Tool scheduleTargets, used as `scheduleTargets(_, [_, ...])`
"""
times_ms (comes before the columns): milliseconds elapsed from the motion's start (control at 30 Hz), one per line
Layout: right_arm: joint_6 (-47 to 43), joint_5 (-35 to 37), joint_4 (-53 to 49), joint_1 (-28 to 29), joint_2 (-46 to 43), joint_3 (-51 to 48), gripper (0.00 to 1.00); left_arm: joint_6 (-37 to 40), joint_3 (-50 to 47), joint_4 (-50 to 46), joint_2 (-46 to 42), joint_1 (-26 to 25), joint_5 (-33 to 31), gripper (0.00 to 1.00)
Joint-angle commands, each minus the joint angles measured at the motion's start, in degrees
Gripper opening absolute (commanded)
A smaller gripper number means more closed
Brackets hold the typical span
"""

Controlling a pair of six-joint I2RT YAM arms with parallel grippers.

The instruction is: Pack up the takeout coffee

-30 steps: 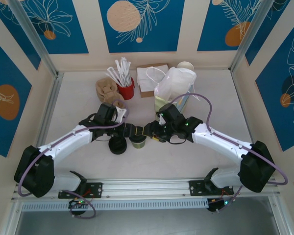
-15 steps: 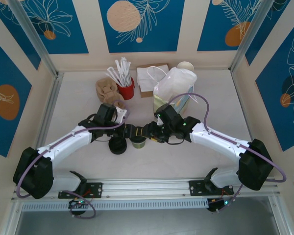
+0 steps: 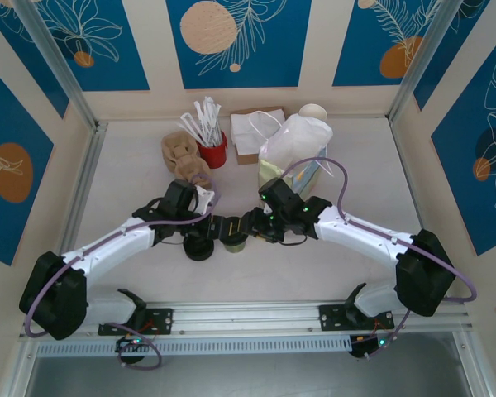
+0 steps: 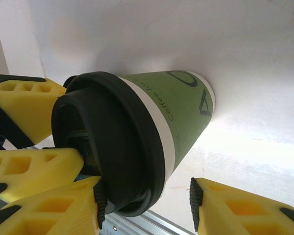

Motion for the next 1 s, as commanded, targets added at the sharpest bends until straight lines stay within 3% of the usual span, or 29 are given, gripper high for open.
scheduleTargets(0, [0.19, 2.91, -2.45, 0.65, 0.81, 1.25, 0.51, -0.85, -1.23, 0.43, 0.09, -0.68, -0.22, 0.55])
scheduleTargets(967, [2.02, 10.51, -8.65, 1.97, 2.58, 1.56, 0.46, -2.01, -3.92, 2.50, 0.41, -0.77, -0.35, 0.55])
